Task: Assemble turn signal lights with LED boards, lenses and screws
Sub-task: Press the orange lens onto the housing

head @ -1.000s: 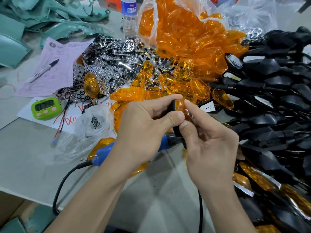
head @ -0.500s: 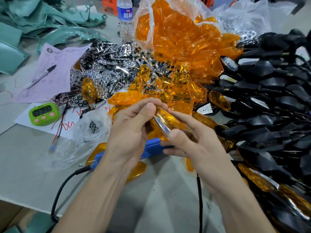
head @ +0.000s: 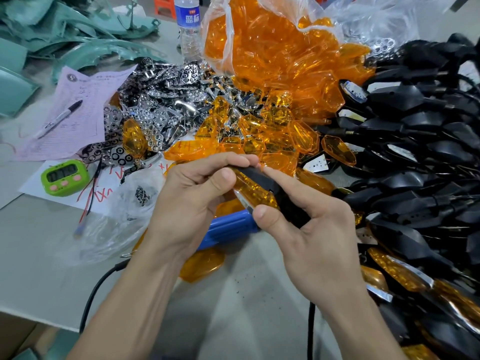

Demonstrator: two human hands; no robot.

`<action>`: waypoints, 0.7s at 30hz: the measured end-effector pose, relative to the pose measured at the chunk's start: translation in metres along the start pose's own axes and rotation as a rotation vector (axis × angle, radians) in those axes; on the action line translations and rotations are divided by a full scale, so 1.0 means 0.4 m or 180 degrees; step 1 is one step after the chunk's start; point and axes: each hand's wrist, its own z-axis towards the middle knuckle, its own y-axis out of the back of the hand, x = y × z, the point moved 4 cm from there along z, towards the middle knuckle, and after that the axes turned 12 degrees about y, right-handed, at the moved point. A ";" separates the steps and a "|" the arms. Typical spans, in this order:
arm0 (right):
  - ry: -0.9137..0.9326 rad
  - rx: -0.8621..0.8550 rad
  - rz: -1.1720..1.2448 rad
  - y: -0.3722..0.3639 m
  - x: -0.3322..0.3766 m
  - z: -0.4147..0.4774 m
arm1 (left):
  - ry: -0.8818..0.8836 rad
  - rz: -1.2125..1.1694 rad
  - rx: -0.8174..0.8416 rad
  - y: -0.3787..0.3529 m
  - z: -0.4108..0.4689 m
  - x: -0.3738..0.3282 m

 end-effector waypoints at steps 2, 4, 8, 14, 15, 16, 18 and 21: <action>-0.0056 0.0033 0.0051 -0.002 -0.002 0.001 | -0.0037 0.0038 -0.0086 -0.002 -0.002 0.000; -0.0106 0.0200 -0.0110 -0.003 0.000 0.008 | -0.0019 0.0168 -0.0270 -0.001 -0.003 0.002; -0.0387 0.0734 -0.0646 -0.004 0.000 0.028 | 0.0188 0.0394 -0.0670 0.012 0.000 0.016; -0.0330 0.0795 -0.0502 -0.003 -0.001 0.038 | 0.0333 0.0329 -0.0809 0.014 -0.003 0.018; -0.0327 0.0791 -0.0454 -0.004 -0.002 0.040 | 0.0324 0.0330 -0.0823 0.013 -0.004 0.018; -0.0333 0.0795 -0.0407 -0.003 -0.004 0.043 | 0.0311 0.0332 -0.0838 0.012 -0.005 0.019; -0.0405 0.0893 -0.0390 0.006 -0.013 0.051 | 0.0332 0.0347 -0.0889 0.007 -0.007 0.021; -0.0764 0.1332 0.0312 0.031 -0.020 0.054 | 0.0640 0.0260 -0.0977 0.007 -0.002 0.021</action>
